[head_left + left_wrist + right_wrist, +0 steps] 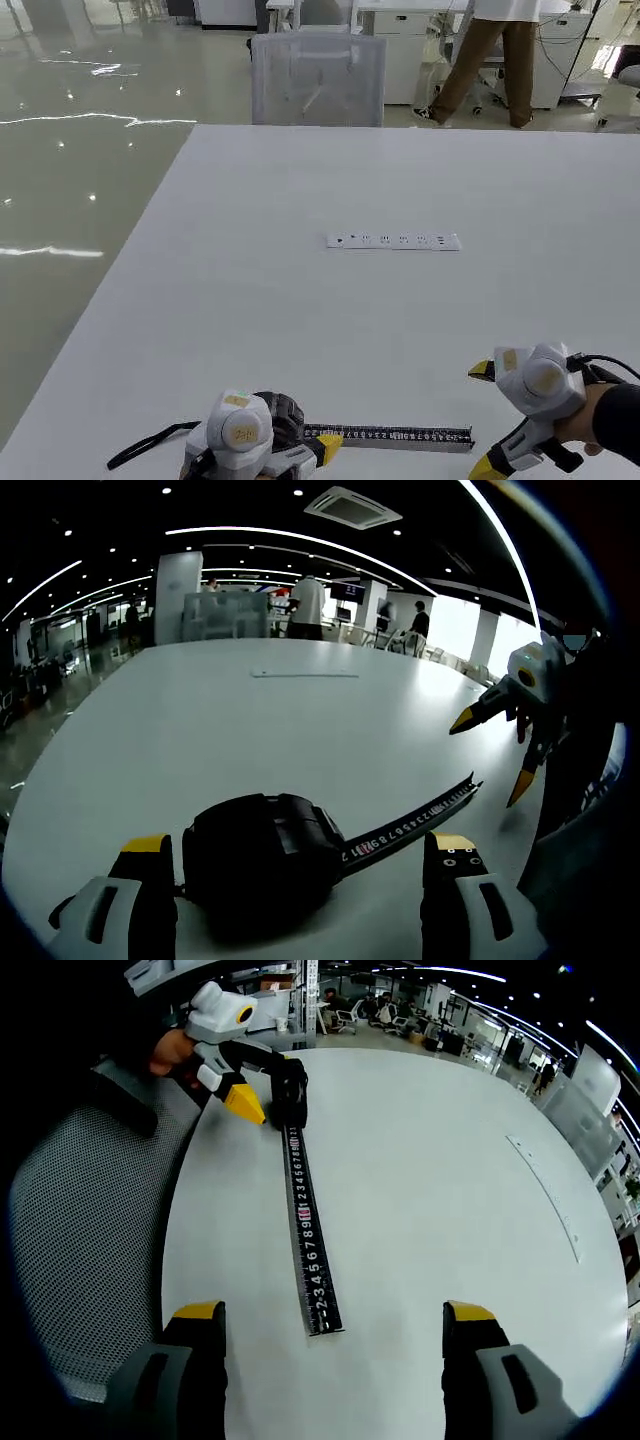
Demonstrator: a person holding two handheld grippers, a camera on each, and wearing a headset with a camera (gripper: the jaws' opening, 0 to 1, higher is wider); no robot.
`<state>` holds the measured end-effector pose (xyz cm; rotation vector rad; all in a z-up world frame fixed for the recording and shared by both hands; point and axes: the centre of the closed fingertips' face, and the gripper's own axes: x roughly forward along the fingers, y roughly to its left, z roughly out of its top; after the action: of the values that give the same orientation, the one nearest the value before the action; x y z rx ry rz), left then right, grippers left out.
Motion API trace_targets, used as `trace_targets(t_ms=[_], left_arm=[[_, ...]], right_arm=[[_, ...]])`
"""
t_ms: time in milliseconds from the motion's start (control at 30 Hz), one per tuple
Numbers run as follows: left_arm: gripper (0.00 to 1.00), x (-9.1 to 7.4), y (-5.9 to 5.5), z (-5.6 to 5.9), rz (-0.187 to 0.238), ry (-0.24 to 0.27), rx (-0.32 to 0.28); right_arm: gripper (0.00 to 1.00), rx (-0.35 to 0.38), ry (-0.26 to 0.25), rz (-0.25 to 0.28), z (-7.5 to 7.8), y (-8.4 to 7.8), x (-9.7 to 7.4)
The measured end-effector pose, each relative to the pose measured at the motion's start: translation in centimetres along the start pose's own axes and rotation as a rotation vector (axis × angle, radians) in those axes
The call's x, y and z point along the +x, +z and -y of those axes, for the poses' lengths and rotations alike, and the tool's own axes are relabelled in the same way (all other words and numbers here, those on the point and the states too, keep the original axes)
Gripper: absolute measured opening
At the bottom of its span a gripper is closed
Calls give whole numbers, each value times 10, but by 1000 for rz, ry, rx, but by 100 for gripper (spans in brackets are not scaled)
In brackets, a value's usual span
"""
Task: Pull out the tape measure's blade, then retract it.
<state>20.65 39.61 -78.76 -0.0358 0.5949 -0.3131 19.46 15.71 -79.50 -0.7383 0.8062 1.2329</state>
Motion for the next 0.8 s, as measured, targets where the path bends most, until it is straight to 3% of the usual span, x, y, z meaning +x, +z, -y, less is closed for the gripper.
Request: trace_targets(t_ms=[133,400,567,800], left_arm=[[99,0,3,-2,22,4,-9],[98,1,2,-3,25,6,-36],[95,2,4,-2,39,2,-41],[93,3,4,-3,40,6,-48]], right_arm=[[71,-23,13,-36,1,-7,8],[42,-54,46,-77,-4,-15,19],[32,-89,78,-112,-11,-21,24],[26,-72,95,-124,-9,-25,20]])
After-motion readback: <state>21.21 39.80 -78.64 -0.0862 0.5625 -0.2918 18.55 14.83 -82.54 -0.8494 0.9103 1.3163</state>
